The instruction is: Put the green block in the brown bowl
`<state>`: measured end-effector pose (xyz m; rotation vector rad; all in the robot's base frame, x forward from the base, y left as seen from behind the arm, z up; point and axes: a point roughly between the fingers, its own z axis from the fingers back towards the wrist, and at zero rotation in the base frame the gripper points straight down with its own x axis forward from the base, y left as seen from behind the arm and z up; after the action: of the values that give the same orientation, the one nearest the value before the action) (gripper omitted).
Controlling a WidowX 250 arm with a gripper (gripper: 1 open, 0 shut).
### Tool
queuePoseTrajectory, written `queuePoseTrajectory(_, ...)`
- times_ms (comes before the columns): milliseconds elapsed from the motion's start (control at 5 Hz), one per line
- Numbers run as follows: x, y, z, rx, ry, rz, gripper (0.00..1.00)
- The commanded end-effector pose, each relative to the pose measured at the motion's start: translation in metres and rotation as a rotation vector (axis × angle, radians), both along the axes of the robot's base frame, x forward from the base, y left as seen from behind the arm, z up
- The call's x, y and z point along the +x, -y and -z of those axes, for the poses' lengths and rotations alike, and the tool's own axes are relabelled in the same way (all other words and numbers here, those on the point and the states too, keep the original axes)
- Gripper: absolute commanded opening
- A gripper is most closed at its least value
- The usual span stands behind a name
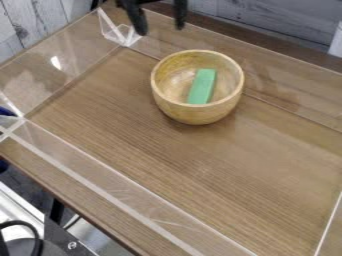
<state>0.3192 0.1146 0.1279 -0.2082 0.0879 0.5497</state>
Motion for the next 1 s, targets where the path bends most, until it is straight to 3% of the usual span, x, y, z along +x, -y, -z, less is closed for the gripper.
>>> queuePoseTrajectory(0,-0.014,-0.030,-0.018,0.108,-0.017,-0.023,1.00)
queuePoseTrajectory(200,-0.034,-0.055,-0.010,0.157,-0.073,-0.082,1.00)
queuePoseTrajectory(400,-0.062,-0.072,0.000,0.164,-0.073,-0.104,1.00)
queuePoseTrajectory(600,-0.081,-0.083,0.013,0.152,-0.071,-0.119,1.00)
queuePoseTrajectory(800,-0.077,-0.099,0.021,0.133,-0.096,-0.165,1.00)
